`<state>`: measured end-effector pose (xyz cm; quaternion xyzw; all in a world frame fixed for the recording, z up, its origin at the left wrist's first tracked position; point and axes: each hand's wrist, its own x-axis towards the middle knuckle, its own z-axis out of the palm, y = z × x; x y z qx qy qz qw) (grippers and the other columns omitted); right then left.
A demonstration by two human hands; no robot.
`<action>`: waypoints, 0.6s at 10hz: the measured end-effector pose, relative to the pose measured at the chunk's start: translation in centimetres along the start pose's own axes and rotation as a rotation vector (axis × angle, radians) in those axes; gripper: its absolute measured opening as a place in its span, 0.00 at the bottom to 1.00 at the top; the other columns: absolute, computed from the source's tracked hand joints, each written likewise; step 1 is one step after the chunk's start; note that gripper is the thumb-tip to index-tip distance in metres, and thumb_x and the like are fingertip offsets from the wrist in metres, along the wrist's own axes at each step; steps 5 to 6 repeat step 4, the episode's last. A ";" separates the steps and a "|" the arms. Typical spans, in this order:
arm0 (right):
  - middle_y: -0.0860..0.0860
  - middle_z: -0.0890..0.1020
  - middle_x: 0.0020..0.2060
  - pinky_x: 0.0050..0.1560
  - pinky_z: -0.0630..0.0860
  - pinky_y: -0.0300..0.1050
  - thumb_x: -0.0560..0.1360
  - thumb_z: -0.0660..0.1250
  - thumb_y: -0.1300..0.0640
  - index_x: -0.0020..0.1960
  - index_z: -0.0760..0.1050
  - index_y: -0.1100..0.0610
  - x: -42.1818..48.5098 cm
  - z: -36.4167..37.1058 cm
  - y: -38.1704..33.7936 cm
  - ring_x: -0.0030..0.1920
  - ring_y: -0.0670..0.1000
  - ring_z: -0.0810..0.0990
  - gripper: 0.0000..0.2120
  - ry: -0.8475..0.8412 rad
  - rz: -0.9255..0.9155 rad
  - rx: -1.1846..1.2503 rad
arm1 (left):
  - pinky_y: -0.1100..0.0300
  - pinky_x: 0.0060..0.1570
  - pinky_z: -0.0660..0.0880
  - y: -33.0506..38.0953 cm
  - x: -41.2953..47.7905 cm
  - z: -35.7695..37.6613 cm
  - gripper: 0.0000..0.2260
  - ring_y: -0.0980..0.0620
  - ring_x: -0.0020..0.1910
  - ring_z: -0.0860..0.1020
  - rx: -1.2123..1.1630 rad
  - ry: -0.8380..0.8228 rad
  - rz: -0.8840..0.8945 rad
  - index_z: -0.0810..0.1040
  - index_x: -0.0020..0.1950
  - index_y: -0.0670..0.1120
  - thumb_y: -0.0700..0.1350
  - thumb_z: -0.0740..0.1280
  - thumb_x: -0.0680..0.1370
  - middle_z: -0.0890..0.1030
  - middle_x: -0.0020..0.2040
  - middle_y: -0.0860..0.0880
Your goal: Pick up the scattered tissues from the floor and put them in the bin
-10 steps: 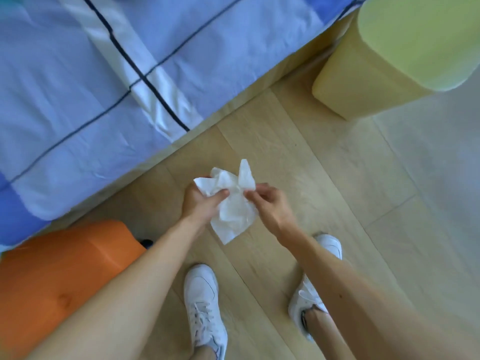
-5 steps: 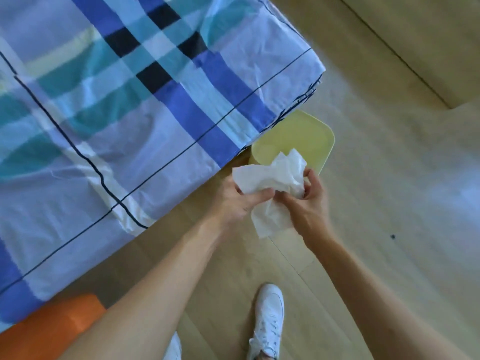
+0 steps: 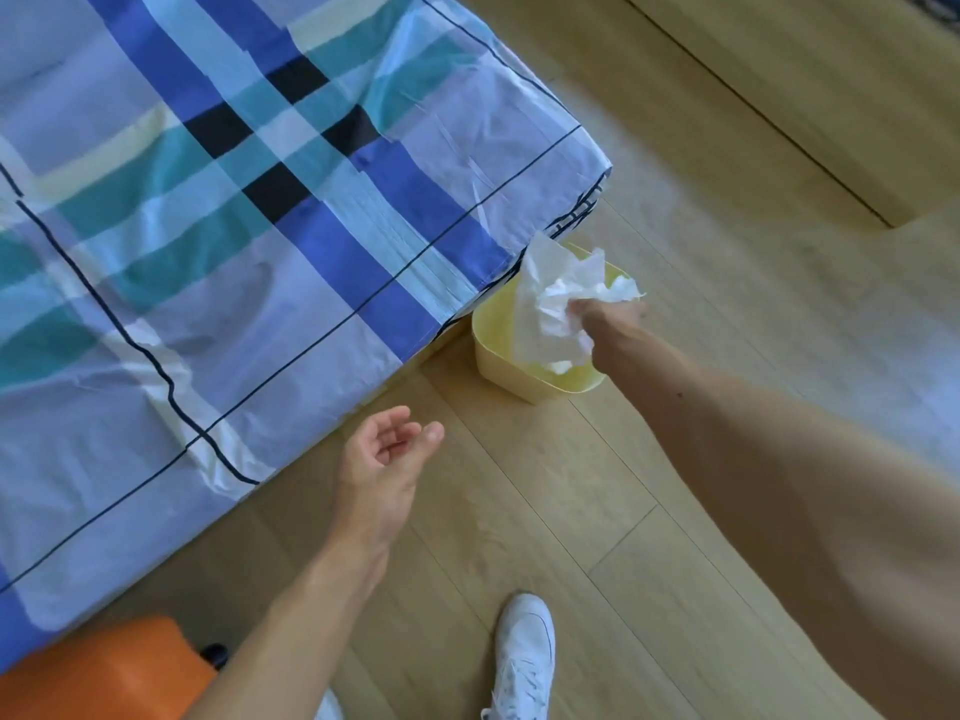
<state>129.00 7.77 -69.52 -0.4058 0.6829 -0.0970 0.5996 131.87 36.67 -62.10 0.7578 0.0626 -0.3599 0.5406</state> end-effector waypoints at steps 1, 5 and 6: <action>0.58 0.70 0.69 0.61 0.71 0.53 0.75 0.71 0.58 0.77 0.54 0.61 0.4 -0.8 0.4 0.67 0.60 0.71 0.37 -0.059 0.038 -0.144 | 0.69 0.45 0.71 -0.5 -1.0 -0.7 0.17 0.58 0.53 0.78 -0.003 0.035 0.007 0.77 0.62 0.48 0.47 0.73 0.75 0.81 0.55 0.49; 0.59 0.71 0.71 0.65 0.71 0.53 0.76 0.69 0.60 0.76 0.60 0.60 -5.2 -7.2 2.1 0.65 0.58 0.73 0.31 -0.105 -0.001 -0.251 | 0.70 0.44 0.71 0.3 -6.4 -0.1 0.14 0.60 0.51 0.79 0.042 0.038 0.018 0.79 0.60 0.49 0.48 0.72 0.75 0.81 0.53 0.52; 0.59 0.71 0.71 0.65 0.71 0.53 0.76 0.69 0.60 0.76 0.60 0.60 -5.2 -7.2 2.1 0.65 0.58 0.73 0.31 -0.105 -0.001 -0.251 | 0.70 0.44 0.71 0.3 -6.4 -0.1 0.14 0.60 0.51 0.79 0.042 0.038 0.018 0.79 0.60 0.49 0.48 0.72 0.75 0.81 0.53 0.52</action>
